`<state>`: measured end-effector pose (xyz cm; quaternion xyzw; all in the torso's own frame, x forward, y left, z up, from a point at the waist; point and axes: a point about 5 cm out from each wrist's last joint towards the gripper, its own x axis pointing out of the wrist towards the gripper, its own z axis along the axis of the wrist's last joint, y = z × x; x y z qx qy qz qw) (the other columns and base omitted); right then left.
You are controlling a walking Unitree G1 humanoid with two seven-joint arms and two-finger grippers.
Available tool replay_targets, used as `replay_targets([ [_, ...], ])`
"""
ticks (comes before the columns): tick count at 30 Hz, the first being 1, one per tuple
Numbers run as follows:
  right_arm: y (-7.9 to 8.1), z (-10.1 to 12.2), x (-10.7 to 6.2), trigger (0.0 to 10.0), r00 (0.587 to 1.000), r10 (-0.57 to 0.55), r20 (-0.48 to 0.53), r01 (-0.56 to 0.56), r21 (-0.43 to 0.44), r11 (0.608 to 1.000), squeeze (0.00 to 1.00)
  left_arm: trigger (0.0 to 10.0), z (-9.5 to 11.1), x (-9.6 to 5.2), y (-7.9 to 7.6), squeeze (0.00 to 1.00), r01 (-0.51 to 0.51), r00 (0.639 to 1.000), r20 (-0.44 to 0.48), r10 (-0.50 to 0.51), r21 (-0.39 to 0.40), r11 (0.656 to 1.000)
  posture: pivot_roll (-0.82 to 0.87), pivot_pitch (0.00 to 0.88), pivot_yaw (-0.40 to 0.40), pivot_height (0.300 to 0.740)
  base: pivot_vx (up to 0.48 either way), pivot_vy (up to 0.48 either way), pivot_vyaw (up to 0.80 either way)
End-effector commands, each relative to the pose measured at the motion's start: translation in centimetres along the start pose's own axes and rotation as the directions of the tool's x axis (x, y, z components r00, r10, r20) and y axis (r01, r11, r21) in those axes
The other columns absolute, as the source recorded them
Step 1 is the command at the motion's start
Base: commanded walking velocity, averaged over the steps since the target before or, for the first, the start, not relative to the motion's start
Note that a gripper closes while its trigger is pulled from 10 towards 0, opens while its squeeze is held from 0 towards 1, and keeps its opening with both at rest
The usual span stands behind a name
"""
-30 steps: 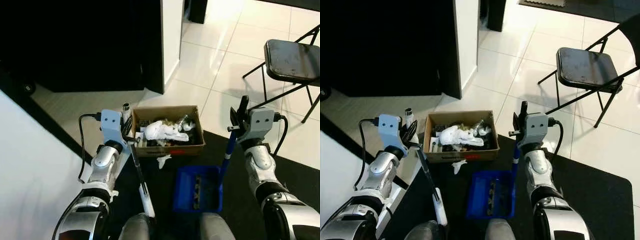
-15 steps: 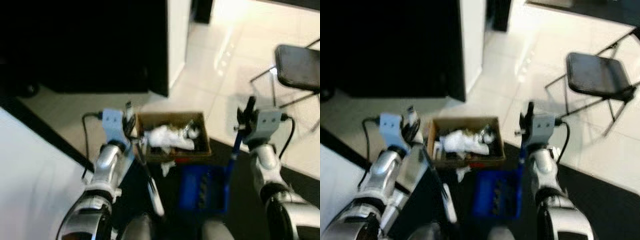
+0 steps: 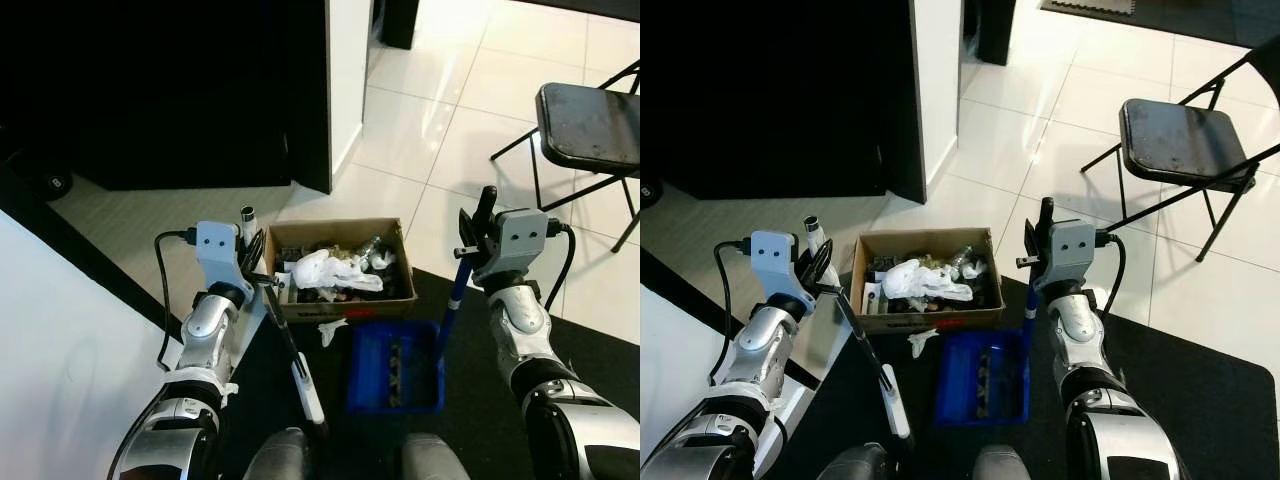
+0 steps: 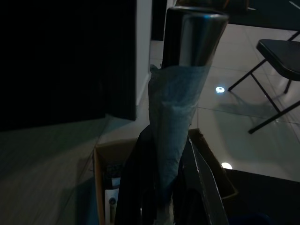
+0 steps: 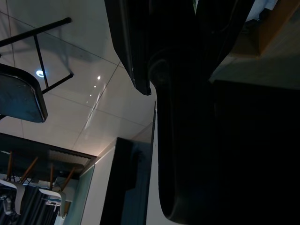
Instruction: Sweep floor
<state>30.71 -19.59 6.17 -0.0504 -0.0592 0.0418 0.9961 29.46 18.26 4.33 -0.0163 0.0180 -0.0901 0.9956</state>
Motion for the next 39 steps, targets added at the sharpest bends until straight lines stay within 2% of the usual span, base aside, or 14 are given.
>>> replay_targets([
  [1, 0.01, -0.02, -0.02, 10.0, 1.0, -0.003, 0.0, 0.003, 0.004, 1.0, 0.0, 10.0, 0.21, -0.06, 0.59, 0.0, -0.028, 1.0, 0.001, 0.028, 0.003, 1.0, 0.01, 0.001, 0.009, 0.74, 0.0, 0.0, 0.0],
  [19, 0.13, -0.15, -0.09, 10.0, 1.0, 0.003, -0.008, -0.003, 0.0, 1.0, 0.0, 10.0, 0.04, 0.34, 0.46, 0.0, -0.039, 0.999, -0.036, 0.04, 0.023, 0.999, 0.0, 0.0, 0.012, 0.74, 0.0, 0.0, 0.0],
  [39, 0.14, -0.21, -0.18, 10.0, 1.0, 0.001, -0.009, -0.001, 0.001, 1.0, 0.0, 10.0, 0.26, 0.33, 0.15, 0.0, -0.015, 1.0, -0.018, 0.016, 0.025, 1.0, 0.01, 0.002, 0.013, 0.74, 0.371, 0.0, 0.0],
])
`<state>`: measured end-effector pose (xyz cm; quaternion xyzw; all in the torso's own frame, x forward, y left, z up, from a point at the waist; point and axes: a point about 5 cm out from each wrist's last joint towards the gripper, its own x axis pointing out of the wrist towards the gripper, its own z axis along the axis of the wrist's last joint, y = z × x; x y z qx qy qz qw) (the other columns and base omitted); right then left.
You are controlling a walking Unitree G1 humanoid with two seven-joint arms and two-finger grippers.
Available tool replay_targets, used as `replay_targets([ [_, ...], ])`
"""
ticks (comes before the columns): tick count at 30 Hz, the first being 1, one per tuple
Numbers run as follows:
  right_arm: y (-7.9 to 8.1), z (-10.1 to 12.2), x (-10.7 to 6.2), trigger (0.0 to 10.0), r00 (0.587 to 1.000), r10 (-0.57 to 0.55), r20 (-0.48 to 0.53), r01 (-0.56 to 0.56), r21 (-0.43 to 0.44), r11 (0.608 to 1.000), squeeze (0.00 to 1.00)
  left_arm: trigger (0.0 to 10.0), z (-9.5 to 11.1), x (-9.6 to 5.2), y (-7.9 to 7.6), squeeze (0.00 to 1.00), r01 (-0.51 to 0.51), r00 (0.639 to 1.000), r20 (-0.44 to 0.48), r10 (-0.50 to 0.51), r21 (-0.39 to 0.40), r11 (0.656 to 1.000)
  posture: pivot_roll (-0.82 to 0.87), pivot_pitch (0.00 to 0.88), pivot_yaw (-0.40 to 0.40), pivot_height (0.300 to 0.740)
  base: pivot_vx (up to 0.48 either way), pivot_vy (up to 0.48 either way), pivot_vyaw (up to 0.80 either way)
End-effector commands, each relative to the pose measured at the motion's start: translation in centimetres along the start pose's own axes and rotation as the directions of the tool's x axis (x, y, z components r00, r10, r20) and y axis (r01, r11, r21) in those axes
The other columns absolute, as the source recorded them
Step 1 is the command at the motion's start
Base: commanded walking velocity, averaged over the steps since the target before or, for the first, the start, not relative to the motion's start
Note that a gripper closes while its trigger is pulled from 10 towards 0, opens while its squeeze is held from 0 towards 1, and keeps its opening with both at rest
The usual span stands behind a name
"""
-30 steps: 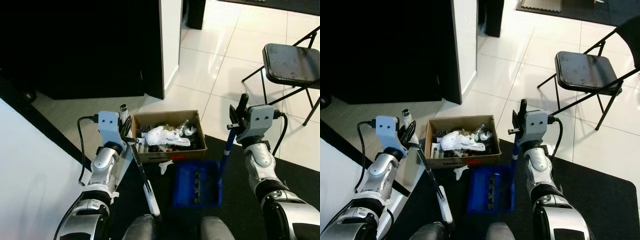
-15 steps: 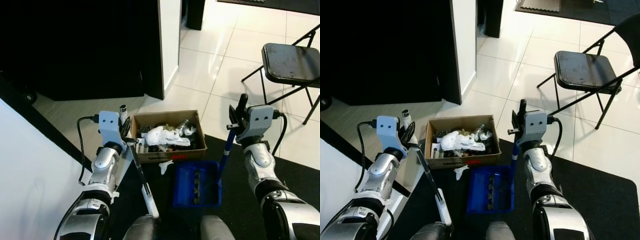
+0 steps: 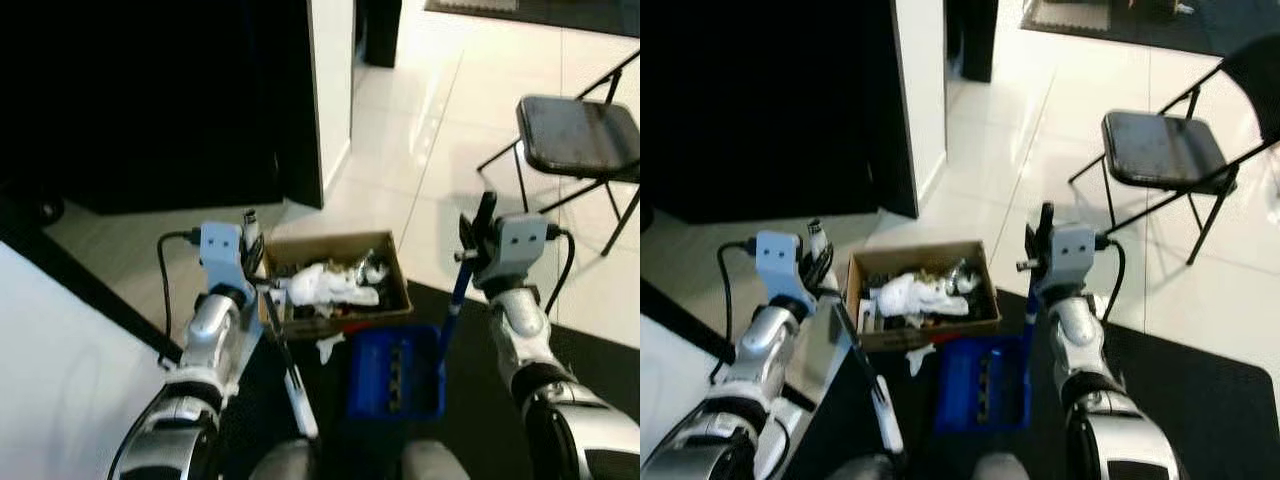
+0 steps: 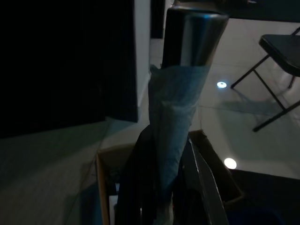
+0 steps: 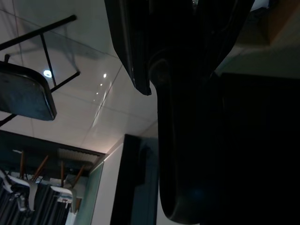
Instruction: Sweep floor
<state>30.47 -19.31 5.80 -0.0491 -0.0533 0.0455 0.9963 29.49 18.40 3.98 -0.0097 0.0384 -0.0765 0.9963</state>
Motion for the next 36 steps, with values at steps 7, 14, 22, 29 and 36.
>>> replay_targets([
  [7, -0.21, 0.1, 0.05, 10.0, 1.0, -0.007, 0.002, 0.007, -0.003, 1.0, 0.0, 10.0, 0.62, 0.26, 0.0, 0.0, 0.012, 1.0, 0.026, -0.013, 0.015, 1.0, 0.01, 0.005, 0.012, 0.74, 0.41, 0.0, 0.0],
  [14, -0.22, 0.15, 0.11, 10.0, 1.0, -0.006, 0.004, 0.006, -0.003, 1.0, 0.0, 10.0, 0.62, 0.21, 0.07, 0.0, 0.01, 1.0, 0.028, -0.01, 0.014, 1.0, 0.01, 0.003, 0.011, 0.74, 0.404, 0.0, 0.0],
  [22, -0.16, 0.19, 0.18, 10.0, 1.0, -0.004, 0.004, 0.004, -0.003, 1.0, 0.0, 10.0, 0.69, 0.2, 0.13, 0.0, 0.007, 0.999, 0.033, -0.008, 0.01, 1.0, 0.01, 0.006, 0.007, 0.74, 0.39, 0.0, 0.0],
  [29, -0.02, 0.09, 0.1, 10.0, 1.0, 0.002, 0.0, -0.002, -0.001, 1.0, 0.0, 10.0, 0.7, 0.05, 0.23, 0.0, 0.0, 0.999, 0.046, 0.0, 0.001, 1.0, 0.01, 0.008, 0.0, 0.74, 0.051, 0.0, 0.0],
  [36, 0.04, -0.05, -0.13, 10.0, 1.0, 0.004, 0.001, -0.004, 0.0, 1.0, 0.0, 10.0, 0.55, -0.16, -0.06, 0.0, 0.013, 0.999, 0.051, -0.014, 0.009, 1.0, 0.0, 0.013, 0.003, 0.74, 0.0, 0.0, 0.0],
])
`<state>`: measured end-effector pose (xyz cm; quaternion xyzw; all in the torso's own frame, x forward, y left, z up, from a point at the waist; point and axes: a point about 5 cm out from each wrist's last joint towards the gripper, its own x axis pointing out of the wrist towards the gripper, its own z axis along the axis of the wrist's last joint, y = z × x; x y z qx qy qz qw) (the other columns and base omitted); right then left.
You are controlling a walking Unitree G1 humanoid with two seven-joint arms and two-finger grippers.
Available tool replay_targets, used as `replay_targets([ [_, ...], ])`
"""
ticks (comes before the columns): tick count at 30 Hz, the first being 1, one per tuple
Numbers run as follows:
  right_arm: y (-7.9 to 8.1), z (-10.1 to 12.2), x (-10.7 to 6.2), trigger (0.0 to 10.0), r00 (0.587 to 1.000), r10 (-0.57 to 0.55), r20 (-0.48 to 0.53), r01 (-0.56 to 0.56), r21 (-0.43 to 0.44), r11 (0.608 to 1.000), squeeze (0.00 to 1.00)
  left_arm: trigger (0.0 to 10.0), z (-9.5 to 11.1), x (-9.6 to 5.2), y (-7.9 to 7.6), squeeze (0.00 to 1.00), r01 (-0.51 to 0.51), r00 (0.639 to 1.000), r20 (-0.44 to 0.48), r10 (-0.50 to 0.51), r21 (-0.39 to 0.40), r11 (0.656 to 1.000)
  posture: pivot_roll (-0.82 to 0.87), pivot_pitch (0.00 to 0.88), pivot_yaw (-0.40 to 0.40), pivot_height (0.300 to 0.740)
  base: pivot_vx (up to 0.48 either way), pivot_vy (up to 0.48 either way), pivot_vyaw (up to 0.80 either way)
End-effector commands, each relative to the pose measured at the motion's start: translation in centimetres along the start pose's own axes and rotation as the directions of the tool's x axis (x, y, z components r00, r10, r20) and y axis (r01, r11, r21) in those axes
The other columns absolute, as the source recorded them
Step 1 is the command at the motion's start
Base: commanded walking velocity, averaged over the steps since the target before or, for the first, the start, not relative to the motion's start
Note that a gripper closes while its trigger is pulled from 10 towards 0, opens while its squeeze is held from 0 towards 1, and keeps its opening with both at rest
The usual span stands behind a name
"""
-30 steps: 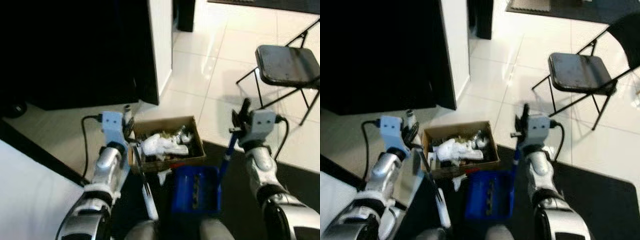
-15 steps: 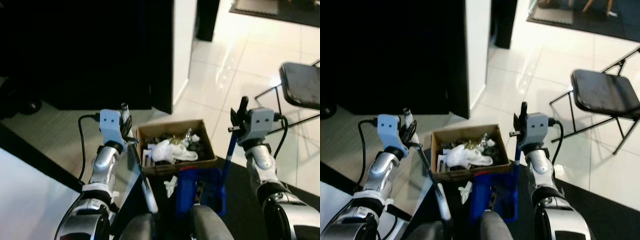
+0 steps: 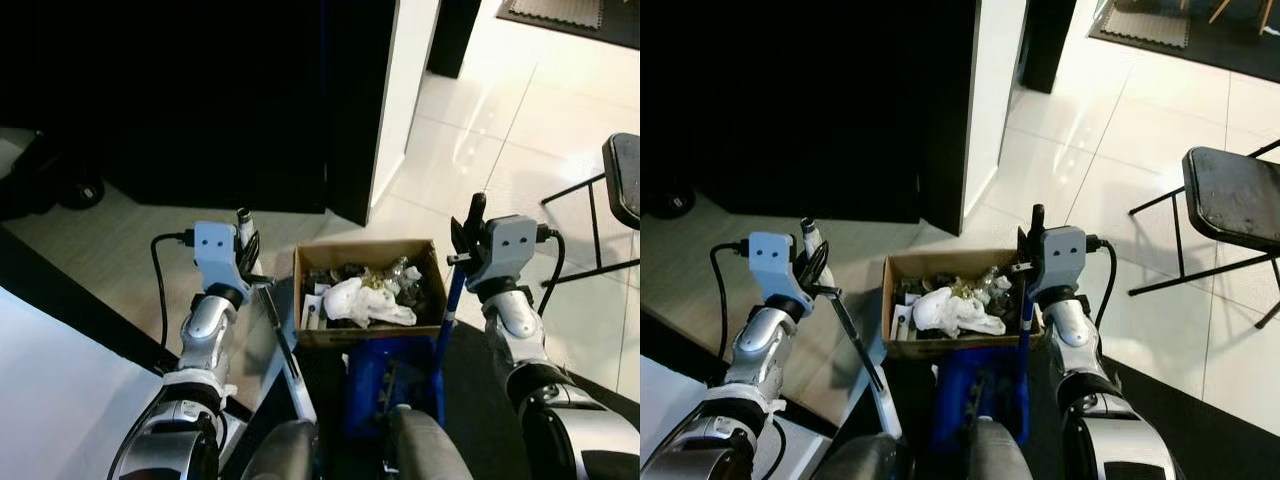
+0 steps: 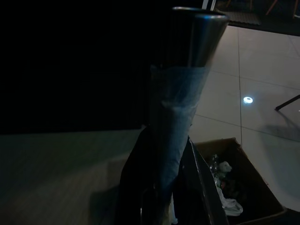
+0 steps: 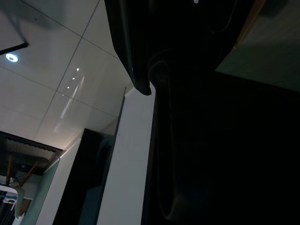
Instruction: Sweep floor
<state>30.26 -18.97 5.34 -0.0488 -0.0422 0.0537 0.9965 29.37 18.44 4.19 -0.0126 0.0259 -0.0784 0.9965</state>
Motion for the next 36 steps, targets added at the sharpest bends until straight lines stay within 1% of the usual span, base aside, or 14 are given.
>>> replay_targets([
  [1, -0.4, 0.4, 0.0, 10.0, 1.0, -0.015, 0.026, 0.015, -0.002, 1.0, 0.0, 10.0, 0.3, 0.0, -0.2, 0.0, 0.014, 1.0, 0.027, -0.015, 0.016, 1.0, 0.0, 0.013, 0.004, 0.74, 0.0, 0.0, 0.0],
  [3, -0.4, 0.4, 0.0, 10.0, 0.999, -0.019, 0.031, 0.019, 0.0, 1.0, 0.0, 10.0, 0.3, 0.0, -0.2, 0.0, 0.018, 0.999, 0.027, -0.019, 0.019, 1.0, 0.0, 0.013, 0.005, 0.74, 0.0, 0.0, 0.0],
  [6, -0.4, 0.4, -0.2, 10.0, 0.999, -0.022, 0.038, 0.022, 0.003, 1.0, 0.0, 10.0, 0.3, 0.0, -0.3, 0.0, 0.022, 0.999, 0.027, -0.023, 0.021, 1.0, 0.0, 0.011, 0.007, 0.74, 0.0, -0.405, 0.0],
  [12, -0.3, 0.1, -1.5, 10.0, 0.996, -0.029, 0.085, 0.027, 0.019, 0.999, 0.0, 10.0, 0.4, 0.0, -0.3, 0.0, 0.033, 0.999, 0.031, -0.034, 0.026, 0.999, 0.0, 0.007, 0.008, 0.74, 0.0, -0.478, 0.0],
  [14, -0.3, 0.1, -1.5, 10.0, 0.996, -0.029, 0.085, 0.027, 0.019, 0.999, 0.0, 10.0, 0.4, 0.0, -0.3, 0.0, 0.033, 0.999, 0.031, -0.034, 0.026, 0.999, 0.0, 0.007, 0.008, 0.74, 0.0, -0.48, 0.0],
  [15, -0.4, 0.0, -1.8, 10.0, 0.995, -0.038, 0.091, 0.036, 0.024, 0.999, 0.0, 10.0, 0.4, 0.0, -0.3, 0.0, 0.034, 0.999, 0.031, -0.034, 0.025, 0.999, 0.0, 0.008, 0.009, 0.74, 0.0, -0.48, 0.0],
  [17, -0.5, -0.1, -2.5, 10.0, 0.992, -0.051, 0.112, 0.047, 0.032, 0.998, 0.0, 10.0, 0.4, 0.0, -0.3, 0.0, 0.037, 0.999, 0.031, -0.037, 0.014, 0.999, -0.01, 0.009, 0.012, 0.74, 0.0, 0.0, 0.0],
  [22, -0.8, 0.1, -3.1, 10.0, 0.986, -0.086, 0.144, 0.079, 0.049, 0.996, 0.0, 10.0, 0.4, 0.1, -0.3, 0.0, 0.037, 0.999, 0.03, -0.038, 0.003, 0.999, -0.01, 0.008, 0.014, 0.74, 0.0, 0.0, 0.0],
  [26, -1.6, 0.6, -3.8, 10.0, 0.972, -0.139, 0.192, 0.128, 0.068, 0.99, 0.0, 10.0, 0.5, 0.3, -0.3, 0.0, 0.038, 0.999, 0.031, -0.038, 0.004, 0.999, -0.02, 0.008, 0.019, 0.74, 0.0, 0.0, 0.0],
  [29, -2.1, 0.9, -4.1, 10.0, 0.965, -0.151, 0.214, 0.142, 0.058, 0.988, 0.0, 10.0, 0.6, 0.3, -0.3, 0.0, 0.038, 0.999, 0.033, -0.038, 0.005, 0.999, -0.03, 0.009, 0.02, 0.74, 0.0, 0.0, 0.0],
  [31, -2.6, 1.0, -4.4, 10.0, 0.962, -0.162, 0.22, 0.155, 0.049, 0.987, 0.0, 10.0, 0.6, 0.4, -0.3, 0.0, 0.037, 0.999, 0.034, -0.037, 0.004, 0.999, -0.03, 0.01, 0.02, 0.74, 0.0, 0.0, 0.0],
  [33, -3.5, 1.1, -4.9, 10.0, 0.958, -0.181, 0.222, 0.177, 0.037, 0.984, 0.0, 10.0, 0.7, 0.4, -0.3, 0.0, 0.035, 0.999, 0.037, -0.035, 0.003, 0.999, -0.03, 0.011, 0.019, 0.74, 0.0, 0.0, 0.0],
  [35, -3.9, 1.1, -5.1, 10.0, 0.957, -0.188, 0.221, 0.185, 0.035, 0.982, 0.0, 10.0, 0.7, 0.4, -0.3, 0.0, 0.035, 0.999, 0.038, -0.035, 0.003, 0.999, -0.03, 0.012, 0.019, 0.74, 0.0, 0.0, 0.0],
  [36, -4.5, 1.1, -5.4, 10.0, 0.956, -0.197, 0.218, 0.195, 0.029, 0.98, 0.0, 10.0, 0.7, 0.4, -0.3, 0.0, 0.034, 0.999, 0.039, -0.034, 0.002, 0.999, -0.03, 0.011, 0.02, 0.74, 0.0, 0.0, 0.0],
])
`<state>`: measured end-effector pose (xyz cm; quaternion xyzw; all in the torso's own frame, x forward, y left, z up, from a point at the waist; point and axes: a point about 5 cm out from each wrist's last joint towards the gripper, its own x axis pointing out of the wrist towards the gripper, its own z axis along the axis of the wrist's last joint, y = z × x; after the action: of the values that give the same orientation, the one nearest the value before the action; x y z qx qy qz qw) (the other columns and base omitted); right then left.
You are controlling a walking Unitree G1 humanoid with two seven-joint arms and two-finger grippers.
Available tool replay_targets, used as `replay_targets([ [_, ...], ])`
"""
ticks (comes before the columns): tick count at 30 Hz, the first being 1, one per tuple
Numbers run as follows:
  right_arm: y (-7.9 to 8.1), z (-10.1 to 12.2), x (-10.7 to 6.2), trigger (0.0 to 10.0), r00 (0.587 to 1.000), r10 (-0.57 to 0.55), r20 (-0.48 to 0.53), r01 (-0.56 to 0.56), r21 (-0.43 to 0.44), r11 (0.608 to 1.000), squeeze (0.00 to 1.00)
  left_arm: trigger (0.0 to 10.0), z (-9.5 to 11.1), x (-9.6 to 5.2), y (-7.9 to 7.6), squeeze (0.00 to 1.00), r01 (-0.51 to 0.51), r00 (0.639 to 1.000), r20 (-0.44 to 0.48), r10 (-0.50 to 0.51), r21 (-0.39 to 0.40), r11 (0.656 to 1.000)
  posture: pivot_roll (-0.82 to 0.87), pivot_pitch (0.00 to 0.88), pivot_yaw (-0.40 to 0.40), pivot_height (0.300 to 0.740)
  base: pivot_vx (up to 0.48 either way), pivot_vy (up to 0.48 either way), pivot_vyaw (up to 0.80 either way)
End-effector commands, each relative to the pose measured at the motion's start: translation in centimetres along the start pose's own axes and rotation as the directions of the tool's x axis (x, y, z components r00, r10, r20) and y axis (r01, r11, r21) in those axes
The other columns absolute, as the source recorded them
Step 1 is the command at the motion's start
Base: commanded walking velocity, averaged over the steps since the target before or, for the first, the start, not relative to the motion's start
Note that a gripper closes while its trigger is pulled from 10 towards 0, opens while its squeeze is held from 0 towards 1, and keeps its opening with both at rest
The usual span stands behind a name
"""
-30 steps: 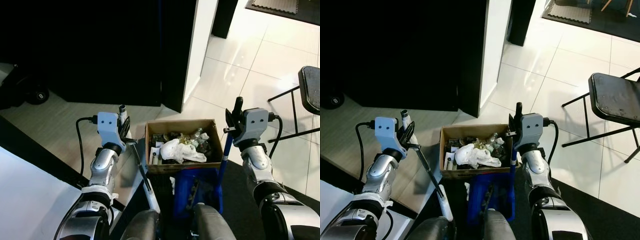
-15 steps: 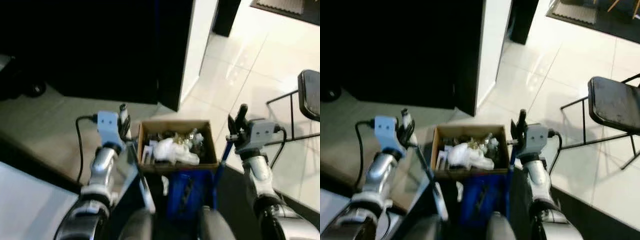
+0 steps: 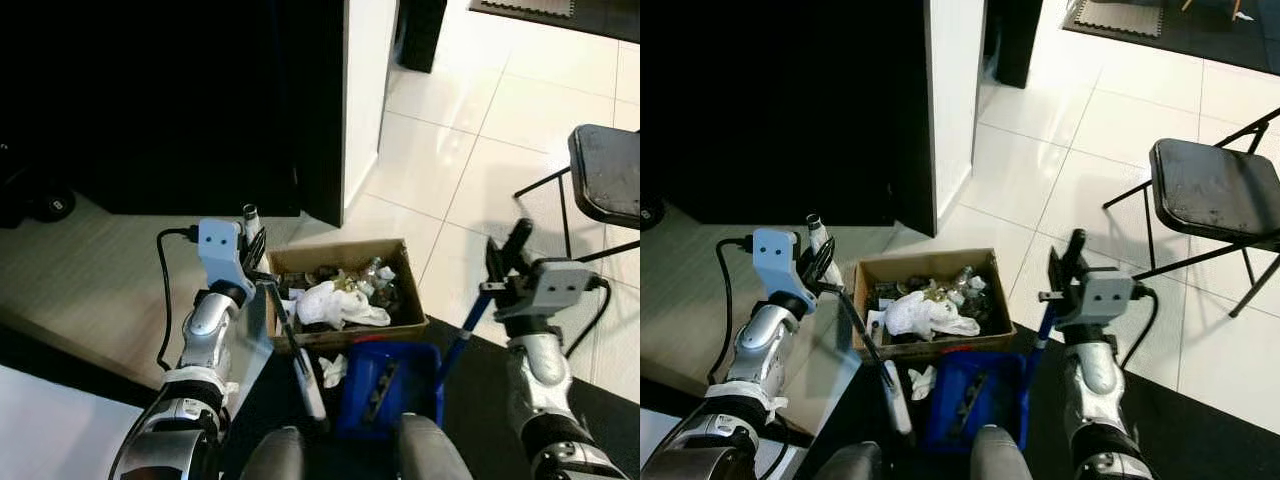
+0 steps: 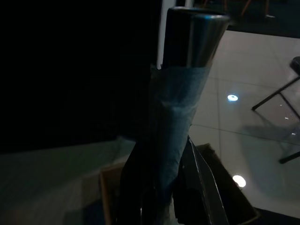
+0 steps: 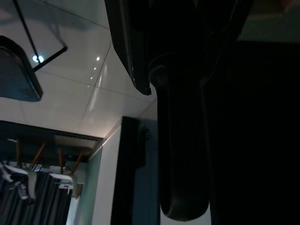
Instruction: Sweep floor
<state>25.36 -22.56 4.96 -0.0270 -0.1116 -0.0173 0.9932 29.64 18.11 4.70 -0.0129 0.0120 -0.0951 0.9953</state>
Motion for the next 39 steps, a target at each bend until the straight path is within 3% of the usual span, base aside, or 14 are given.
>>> replay_targets([
  [1, -1.4, 1.4, 0.3, 10.0, 0.995, -0.045, 0.09, 0.047, -0.017, 0.999, 0.0, 10.0, 0.2, 0.1, 0.0, 0.0, 0.0, 1.0, 0.011, 0.0, -0.001, 1.0, -0.03, 0.011, 0.02, 0.74, 0.0, 0.0, 0.0],
  [4, -4.4, 1.4, -0.5, 10.0, 0.994, -0.096, 0.047, 0.098, -0.031, 0.995, 0.0, 10.0, 0.2, 0.1, 0.2, 0.0, -0.002, 1.0, 0.011, 0.002, 0.0, 1.0, -0.03, 0.014, 0.02, 0.74, 0.0, 0.0, 0.0],
  [7, -5.8, 1.8, -0.4, 10.0, 0.991, -0.126, 0.04, 0.127, -0.024, 0.992, 0.0, 10.0, 0.2, 0.1, 0.3, 0.0, -0.003, 1.0, 0.01, 0.003, 0.001, 1.0, -0.03, 0.019, 0.021, 0.74, 0.0, 0.0, 0.0],
  [11, -6.2, 2.9, 0.5, 10.0, 0.988, -0.132, 0.08, 0.133, -0.003, 0.991, 0.0, 10.0, 0.4, 0.2, 0.4, 0.0, -0.005, 1.0, 0.013, 0.005, 0.002, 1.0, -0.04, 0.021, 0.021, 0.74, 0.0, 0.0, 0.0],
  [21, -1.1, 3.7, 3.0, 10.0, 0.989, 0.054, 0.14, -0.068, 0.098, 0.993, 0.0, 10.0, 0.5, 0.3, 0.7, 0.0, -0.018, 1.0, 0.019, 0.018, 0.003, 1.0, -0.02, 0.017, 0.008, 0.74, 0.0, 0.0, 0.0],
  [26, -1.3, 5.0, 3.5, 10.0, 0.981, 0.062, 0.185, -0.084, 0.114, 0.99, 0.0, 10.0, 0.6, 0.1, 0.9, 0.0, -0.022, 1.0, 0.022, 0.022, 0.004, 1.0, -0.03, 0.02, 0.012, 0.74, 0.0, 0.0, 0.0],
  [39, -2.2, 12.0, 6.7, 10.0, 0.915, 0.091, 0.392, -0.166, 0.16, 0.973, 0.0, 10.0, 0.5, 0.3, 0.6, 0.0, -0.007, 1.0, 0.019, 0.007, -0.001, 1.0, -0.04, 0.024, 0.017, 0.74, 0.0, 0.0, 0.0],
])
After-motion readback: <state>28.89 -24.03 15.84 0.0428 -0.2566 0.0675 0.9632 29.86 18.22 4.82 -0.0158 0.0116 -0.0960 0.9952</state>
